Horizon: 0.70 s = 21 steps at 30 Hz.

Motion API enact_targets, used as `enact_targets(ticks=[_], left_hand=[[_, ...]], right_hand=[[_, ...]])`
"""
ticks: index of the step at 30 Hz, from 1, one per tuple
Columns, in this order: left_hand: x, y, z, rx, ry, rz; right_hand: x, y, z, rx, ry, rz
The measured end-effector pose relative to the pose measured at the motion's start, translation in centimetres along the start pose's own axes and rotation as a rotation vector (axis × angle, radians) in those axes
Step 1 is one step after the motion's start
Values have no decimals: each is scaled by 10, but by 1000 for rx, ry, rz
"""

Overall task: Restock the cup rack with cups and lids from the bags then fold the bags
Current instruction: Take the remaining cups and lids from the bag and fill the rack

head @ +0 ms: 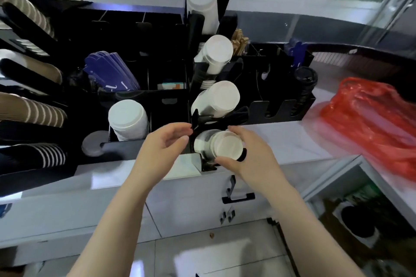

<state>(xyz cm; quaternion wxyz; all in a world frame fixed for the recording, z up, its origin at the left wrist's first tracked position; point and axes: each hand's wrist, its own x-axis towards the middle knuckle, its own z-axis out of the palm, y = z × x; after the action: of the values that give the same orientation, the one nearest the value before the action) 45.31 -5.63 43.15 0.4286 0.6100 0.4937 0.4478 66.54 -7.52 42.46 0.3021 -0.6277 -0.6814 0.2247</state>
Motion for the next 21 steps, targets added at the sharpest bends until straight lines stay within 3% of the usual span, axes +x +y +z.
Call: enact_targets(ticks=[11, 21], left_hand=[[38, 14, -16, -28, -64, 110], [81, 46, -54, -9, -81, 278]], right_hand=[[18, -25, -31, 141, 366, -65], [76, -73, -39, 153, 438, -191]])
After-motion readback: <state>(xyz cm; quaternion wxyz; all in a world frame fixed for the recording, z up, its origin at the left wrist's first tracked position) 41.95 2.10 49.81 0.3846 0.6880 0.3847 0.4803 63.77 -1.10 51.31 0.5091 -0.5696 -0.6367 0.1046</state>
